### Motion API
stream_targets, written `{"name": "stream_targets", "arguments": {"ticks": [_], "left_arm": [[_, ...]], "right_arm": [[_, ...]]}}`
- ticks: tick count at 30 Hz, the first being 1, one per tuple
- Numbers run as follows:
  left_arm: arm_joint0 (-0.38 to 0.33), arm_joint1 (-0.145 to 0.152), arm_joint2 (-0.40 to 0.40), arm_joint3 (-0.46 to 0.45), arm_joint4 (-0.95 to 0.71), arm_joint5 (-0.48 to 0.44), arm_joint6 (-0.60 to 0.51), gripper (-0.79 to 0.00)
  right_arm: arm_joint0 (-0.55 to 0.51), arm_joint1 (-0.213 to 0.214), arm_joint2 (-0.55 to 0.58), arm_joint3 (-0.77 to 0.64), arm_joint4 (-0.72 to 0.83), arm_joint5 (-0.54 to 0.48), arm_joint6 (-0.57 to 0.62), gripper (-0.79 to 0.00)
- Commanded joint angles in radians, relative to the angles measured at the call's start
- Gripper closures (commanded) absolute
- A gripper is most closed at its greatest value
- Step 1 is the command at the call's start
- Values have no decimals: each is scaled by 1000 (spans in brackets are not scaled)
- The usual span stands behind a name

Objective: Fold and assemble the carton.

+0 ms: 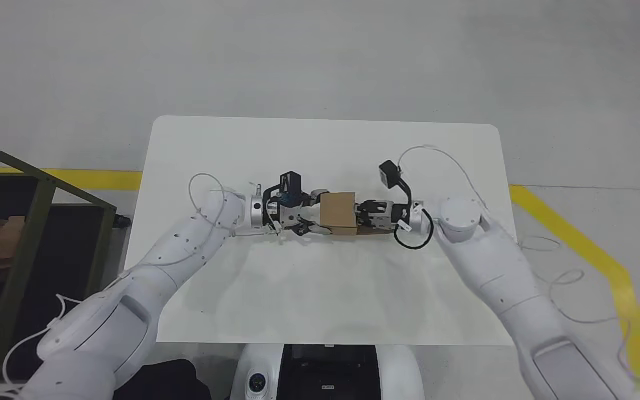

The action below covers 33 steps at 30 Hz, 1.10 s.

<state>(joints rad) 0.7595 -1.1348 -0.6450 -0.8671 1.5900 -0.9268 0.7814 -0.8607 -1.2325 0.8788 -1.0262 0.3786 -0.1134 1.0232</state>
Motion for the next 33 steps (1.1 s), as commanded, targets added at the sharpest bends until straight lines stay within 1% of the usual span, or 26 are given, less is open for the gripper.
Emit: {"name": "stream_targets", "arguments": {"ticks": [1, 6, 9, 12, 15, 17, 20, 22, 25, 33], "left_arm": [[1, 0, -2, 0, -1, -1, 1, -514], [4, 2, -9, 6, 2, -2, 4, -517], [5, 4, -12, 6, 6, -3, 7, -514], [7, 5, -15, 5, 8, 1, 9, -517], [8, 6, -17, 2, 13, -4, 8, -499], [7, 7, -21, 2, 13, -5, 11, -489], [5, 10, -30, -3, 10, -8, 22, -493], [6, 11, -33, -8, 9, -12, 24, -489], [9, 13, -37, -25, 7, -24, 29, -480], [14, 15, -46, -65, -10, -47, 18, -493]], "right_arm": [[3, 0, 3, 12, 3, -13, 10, 0], [-13, 20, 60, 22, -1, -21, 32, 0], [-47, 45, 122, -11, -20, -14, 21, 0], [-101, 75, 208, -67, -42, 0, -13, 0], [-163, 106, 297, -137, -92, 53, -62, 0], [-200, 126, 344, -184, -159, 118, -85, 0], [-260, 146, 398, -250, -186, 186, -82, 0], [-281, 149, 406, -270, -181, 196, -70, 0], [-290, 148, 385, -290, -179, 210, -50, 0], [-223, 119, 268, -250, -134, 179, -22, 0]]}}
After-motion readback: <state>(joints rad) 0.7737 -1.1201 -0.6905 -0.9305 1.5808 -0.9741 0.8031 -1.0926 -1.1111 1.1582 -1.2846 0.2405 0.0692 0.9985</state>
